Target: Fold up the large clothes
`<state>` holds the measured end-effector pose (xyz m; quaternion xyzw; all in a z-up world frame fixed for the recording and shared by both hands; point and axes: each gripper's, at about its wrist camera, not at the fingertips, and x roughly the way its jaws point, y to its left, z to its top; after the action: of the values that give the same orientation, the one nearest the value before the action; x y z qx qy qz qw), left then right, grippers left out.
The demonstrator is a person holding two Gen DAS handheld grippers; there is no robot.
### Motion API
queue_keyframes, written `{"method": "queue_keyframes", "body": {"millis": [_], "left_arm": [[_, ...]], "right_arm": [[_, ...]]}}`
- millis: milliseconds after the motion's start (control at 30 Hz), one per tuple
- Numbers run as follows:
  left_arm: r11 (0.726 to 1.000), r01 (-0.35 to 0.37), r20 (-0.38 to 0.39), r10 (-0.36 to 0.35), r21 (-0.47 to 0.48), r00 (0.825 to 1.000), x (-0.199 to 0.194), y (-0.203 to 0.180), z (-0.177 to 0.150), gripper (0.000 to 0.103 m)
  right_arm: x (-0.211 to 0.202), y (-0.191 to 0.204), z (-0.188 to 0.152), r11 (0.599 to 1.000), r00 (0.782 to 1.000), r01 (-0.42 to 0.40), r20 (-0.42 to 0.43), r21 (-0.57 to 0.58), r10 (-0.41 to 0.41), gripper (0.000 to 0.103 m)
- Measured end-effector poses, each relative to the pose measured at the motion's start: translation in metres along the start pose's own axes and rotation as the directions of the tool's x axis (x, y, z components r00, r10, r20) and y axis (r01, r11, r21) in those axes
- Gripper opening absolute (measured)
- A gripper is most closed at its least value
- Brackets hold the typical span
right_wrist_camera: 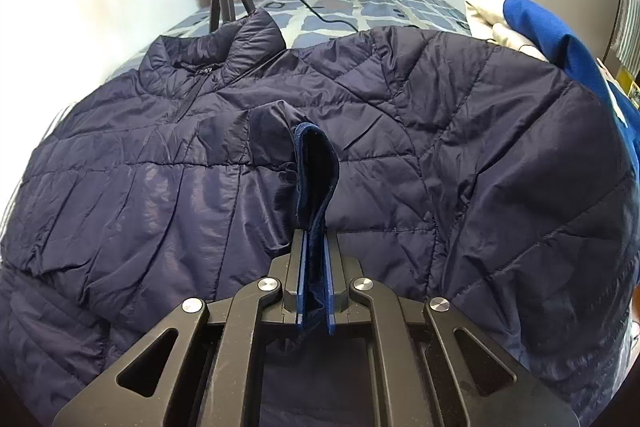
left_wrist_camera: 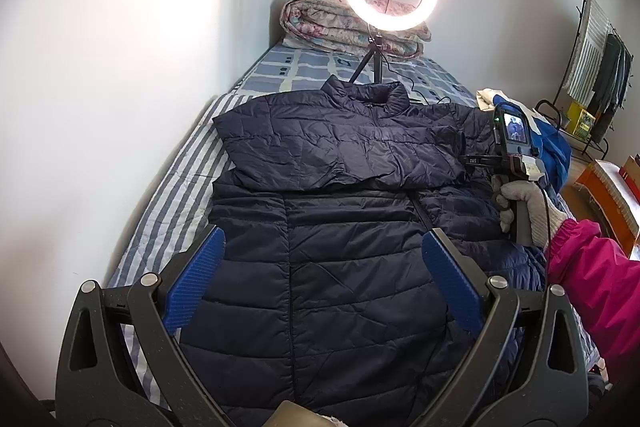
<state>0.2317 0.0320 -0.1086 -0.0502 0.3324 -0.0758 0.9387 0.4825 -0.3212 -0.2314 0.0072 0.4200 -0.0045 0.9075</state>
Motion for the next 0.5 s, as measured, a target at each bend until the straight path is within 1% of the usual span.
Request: {"method": "queue_keyframes", "body": {"millis": [100, 200, 367, 433, 500], "left_arm": [[1.0, 0.008, 0.015, -0.009, 0.01, 1.0, -0.006, -0.002, 0.002, 0.101], [0.999, 0.006, 0.039, -0.007, 0.035, 0.999, -0.013, -0.009, 0.005, 0.101], [0.998, 0.027, 0.065, -0.03, 0.053, 0.997, -0.027, -0.022, 0.008, 0.101], [0.998, 0.033, 0.077, -0.037, 0.061, 0.996, -0.032, -0.027, 0.009, 0.101], [0.997, 0.039, 0.081, -0.045, 0.069, 0.996, -0.036, -0.033, 0.01, 0.101]], "right_arm": [[-0.016, -0.002, 0.001, 1.0, 1.0, -0.001, 0.028, 0.008, 0.001, 0.014], [-0.035, -0.007, 0.0, 1.0, 0.998, -0.008, 0.056, 0.024, 0.007, 0.015], [-0.099, -0.023, -0.012, 0.996, 0.99, -0.065, 0.13, 0.062, 0.057, 0.018], [-0.129, -0.028, -0.023, 0.995, 0.985, -0.075, 0.163, 0.059, 0.064, 0.024], [-0.156, -0.029, -0.031, 0.997, 0.979, -0.067, 0.195, 0.04, 0.058, 0.028]]}}
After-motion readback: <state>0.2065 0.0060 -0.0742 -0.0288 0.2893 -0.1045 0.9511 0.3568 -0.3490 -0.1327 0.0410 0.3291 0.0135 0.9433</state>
